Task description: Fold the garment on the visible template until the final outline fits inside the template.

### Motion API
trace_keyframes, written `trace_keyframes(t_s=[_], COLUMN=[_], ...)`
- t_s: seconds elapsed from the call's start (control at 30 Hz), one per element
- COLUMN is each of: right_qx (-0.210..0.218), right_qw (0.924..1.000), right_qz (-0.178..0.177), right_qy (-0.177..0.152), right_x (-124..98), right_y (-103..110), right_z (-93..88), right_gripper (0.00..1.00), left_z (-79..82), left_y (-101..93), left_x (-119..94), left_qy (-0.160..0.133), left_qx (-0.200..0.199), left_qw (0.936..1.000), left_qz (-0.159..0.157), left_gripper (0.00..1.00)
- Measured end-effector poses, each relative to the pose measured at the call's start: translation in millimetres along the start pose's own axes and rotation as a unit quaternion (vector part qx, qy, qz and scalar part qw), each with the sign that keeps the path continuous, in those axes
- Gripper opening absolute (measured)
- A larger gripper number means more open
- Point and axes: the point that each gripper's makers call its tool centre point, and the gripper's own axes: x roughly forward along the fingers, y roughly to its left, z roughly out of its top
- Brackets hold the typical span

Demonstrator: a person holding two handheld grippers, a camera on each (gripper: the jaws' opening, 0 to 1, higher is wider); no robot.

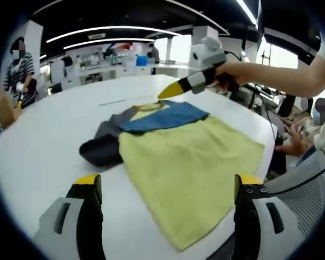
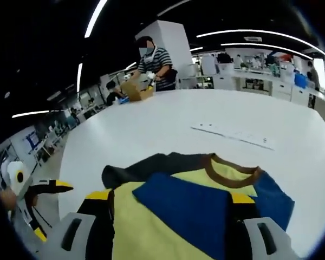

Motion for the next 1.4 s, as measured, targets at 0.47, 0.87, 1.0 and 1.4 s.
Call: trace_keyframes(t_s=[0.47, 0.87, 1.0, 1.4], right_qx=[0.029, 0.048, 0.052, 0.04], right_qw=[0.9981, 0.9963, 0.9959, 0.9949], right_qz=[-0.039, -0.067, -0.072, -0.092], right_qy=[-0.037, -0.024, -0.019, 0.013], right_x=[-59.8, -100.1, -106.1, -113.1], right_y=[-53.9, -93.8, -100.6, -121.0], right_z=[-9.0, -47.8, -58.8, -97.5], right_gripper=[0.71, 0.42, 0.31, 0.15], left_z=[13.9, 21.8, 23.7, 27.7], left_y=[15.2, 29.6, 35.5, 41.4], left_x=[6.5, 16.0, 22.2, 43.9], left_qy=[-0.019, -0.02, -0.017, -0.004], left_qx=[-0.015, -0.009, -0.006, 0.004], left_qw=[0.9995, 0.9993, 0.999, 0.9984], left_qz=[0.018, 0.032, 0.042, 0.056], left_gripper=[0.99, 0.87, 0.81, 0.65])
